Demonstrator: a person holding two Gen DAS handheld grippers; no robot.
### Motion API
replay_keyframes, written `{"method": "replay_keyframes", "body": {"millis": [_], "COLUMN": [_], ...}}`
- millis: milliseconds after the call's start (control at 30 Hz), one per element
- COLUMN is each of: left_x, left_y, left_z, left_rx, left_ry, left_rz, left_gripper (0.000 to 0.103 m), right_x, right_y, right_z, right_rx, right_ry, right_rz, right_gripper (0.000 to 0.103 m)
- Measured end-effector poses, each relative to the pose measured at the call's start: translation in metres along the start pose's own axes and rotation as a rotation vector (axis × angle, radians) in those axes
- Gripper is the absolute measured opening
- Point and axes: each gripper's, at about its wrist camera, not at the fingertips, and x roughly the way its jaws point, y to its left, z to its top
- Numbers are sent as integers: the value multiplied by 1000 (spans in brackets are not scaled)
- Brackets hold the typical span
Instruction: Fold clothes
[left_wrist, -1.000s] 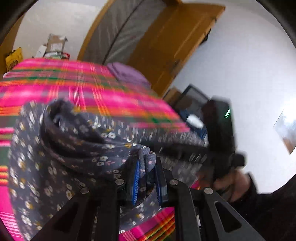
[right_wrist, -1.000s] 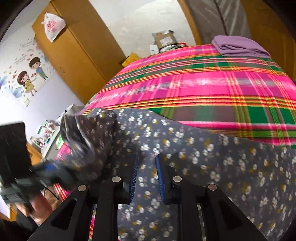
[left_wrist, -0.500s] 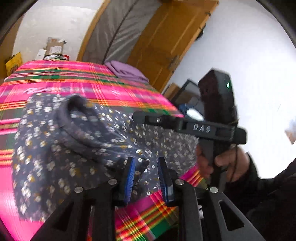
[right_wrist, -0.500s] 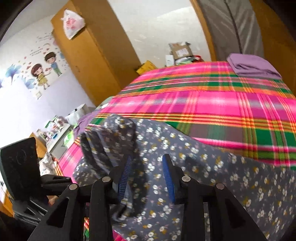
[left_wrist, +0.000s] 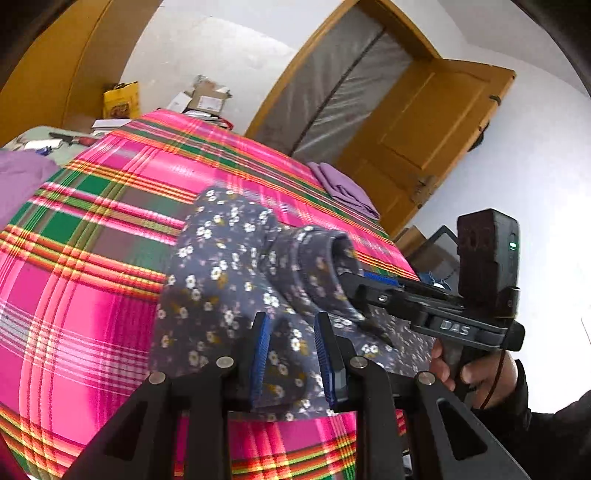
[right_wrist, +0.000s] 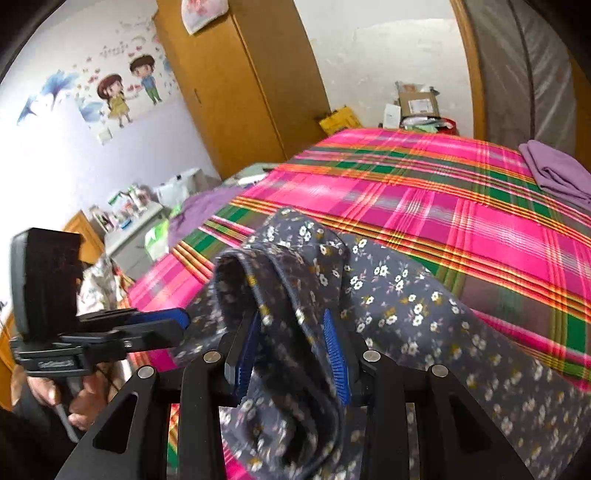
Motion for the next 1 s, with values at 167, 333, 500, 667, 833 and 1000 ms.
{"method": "replay_keyframes", "body": {"millis": [167,333,500,667,833,1000], "left_x": [6,11,16,18,28,39], "left_y": [8,9,4,-4,-13,-26], "left_z": [1,1,-2,-2,-8,-19], "left_rx": [-14,-8,8,23,43,87], "left_ry": [14,27,43,47,92,140], "left_rz": [18,21,21,19,-9,-17], "left_gripper": [25,25,25,25,25,25], "right_x": [2,-7,-25,-45,-33,-27], "right_y": [-30,-92,-116,-102,-83,-85], "right_z": [1,-22,-42,-34,-26,-38], "right_rx": [141,442,533,465,379,375], "right_ry": [-49,-62,-81,-143,-109,-55], "right_rz": [10,-9,-76,-72,-1,18], "right_gripper": [8,13,22,32,36,36]}}
